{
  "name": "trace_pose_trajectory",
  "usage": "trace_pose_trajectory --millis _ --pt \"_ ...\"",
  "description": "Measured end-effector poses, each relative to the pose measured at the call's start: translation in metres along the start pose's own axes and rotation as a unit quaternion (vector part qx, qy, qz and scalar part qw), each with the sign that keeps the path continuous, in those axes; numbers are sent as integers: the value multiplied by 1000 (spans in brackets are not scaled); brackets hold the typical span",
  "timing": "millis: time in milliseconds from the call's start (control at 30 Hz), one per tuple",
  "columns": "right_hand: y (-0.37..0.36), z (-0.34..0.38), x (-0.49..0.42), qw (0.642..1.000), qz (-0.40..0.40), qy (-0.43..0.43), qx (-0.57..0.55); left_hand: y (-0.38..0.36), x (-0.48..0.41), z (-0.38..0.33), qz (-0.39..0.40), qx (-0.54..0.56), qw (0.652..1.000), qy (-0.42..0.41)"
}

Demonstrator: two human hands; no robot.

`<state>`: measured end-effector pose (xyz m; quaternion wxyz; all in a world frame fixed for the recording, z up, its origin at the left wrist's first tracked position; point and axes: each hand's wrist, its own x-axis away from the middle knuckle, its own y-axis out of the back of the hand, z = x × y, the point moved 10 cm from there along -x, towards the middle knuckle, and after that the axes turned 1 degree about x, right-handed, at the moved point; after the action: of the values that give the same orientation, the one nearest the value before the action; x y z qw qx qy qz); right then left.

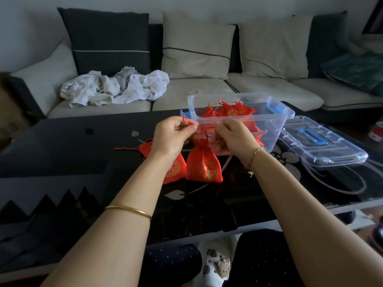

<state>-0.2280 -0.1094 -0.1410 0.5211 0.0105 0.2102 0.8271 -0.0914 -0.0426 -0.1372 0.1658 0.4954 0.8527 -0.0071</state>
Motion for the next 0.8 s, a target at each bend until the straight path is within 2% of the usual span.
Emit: trace_pose_trajectory --millis 133,200,300,433,633,800 --pt "6 -11 0 997 -20 -41 -70 8 2 7 -28 -13 999 41" --pt "4 -24 0 982 -16 -92 -162 13 3 9 -48 -21 997 64" --pt "-7 -43 5 921 2 -187 -341 17 5 13 -73 -27 992 104" --pt "-22 -56 12 851 4 -261 -455 19 8 23 -93 -17 981 167" --pt "-35 -58 13 756 -24 -272 -595 19 14 42 -132 52 959 245" --pt "-30 -64 13 793 -53 -285 -536 11 23 57 -143 254 907 303"
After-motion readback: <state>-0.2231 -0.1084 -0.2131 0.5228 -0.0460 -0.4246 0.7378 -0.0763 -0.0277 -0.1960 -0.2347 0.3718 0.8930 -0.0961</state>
